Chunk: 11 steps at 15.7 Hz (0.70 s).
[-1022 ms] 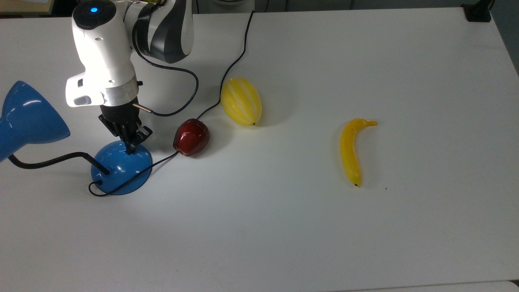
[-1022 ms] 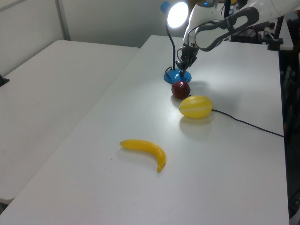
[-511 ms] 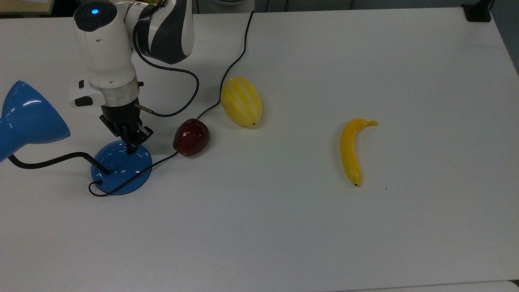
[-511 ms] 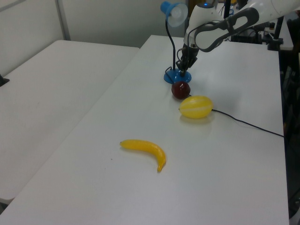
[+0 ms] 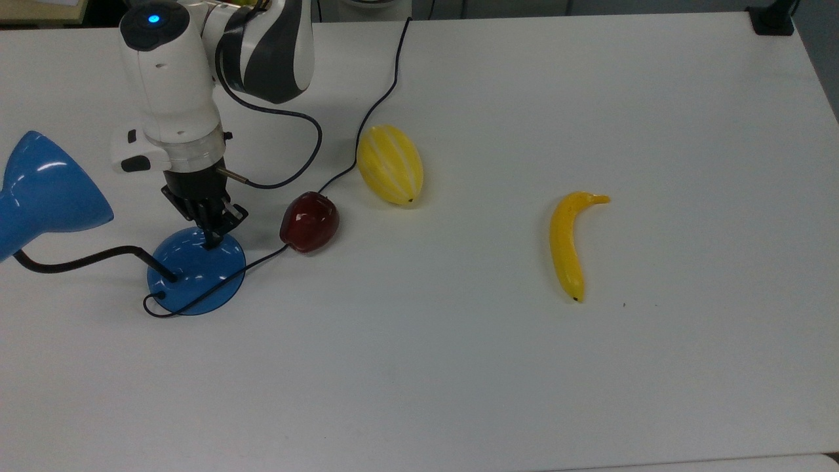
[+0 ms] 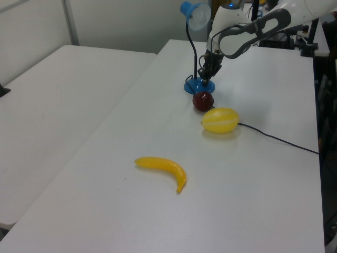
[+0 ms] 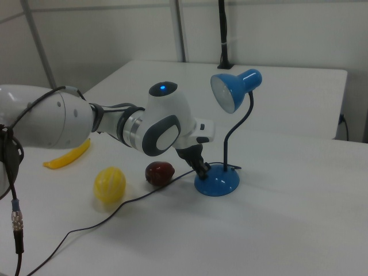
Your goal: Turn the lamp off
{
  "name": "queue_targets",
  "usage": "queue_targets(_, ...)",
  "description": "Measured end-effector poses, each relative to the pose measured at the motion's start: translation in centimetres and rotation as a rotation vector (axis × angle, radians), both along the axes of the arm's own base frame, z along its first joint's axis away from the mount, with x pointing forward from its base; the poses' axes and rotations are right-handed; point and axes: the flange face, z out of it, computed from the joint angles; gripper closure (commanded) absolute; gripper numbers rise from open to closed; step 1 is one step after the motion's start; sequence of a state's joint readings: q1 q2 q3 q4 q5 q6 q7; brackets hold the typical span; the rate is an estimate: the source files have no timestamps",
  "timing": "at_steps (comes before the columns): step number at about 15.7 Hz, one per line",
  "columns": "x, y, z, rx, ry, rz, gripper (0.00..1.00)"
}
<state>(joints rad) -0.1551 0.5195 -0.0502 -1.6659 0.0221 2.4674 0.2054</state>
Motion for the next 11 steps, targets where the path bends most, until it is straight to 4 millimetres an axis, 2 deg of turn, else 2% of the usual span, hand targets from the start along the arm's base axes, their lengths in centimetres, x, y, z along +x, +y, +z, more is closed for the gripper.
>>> queue_targets(11,-0.31,0.34,-0.34,0.002,0.010,0.004,1.00)
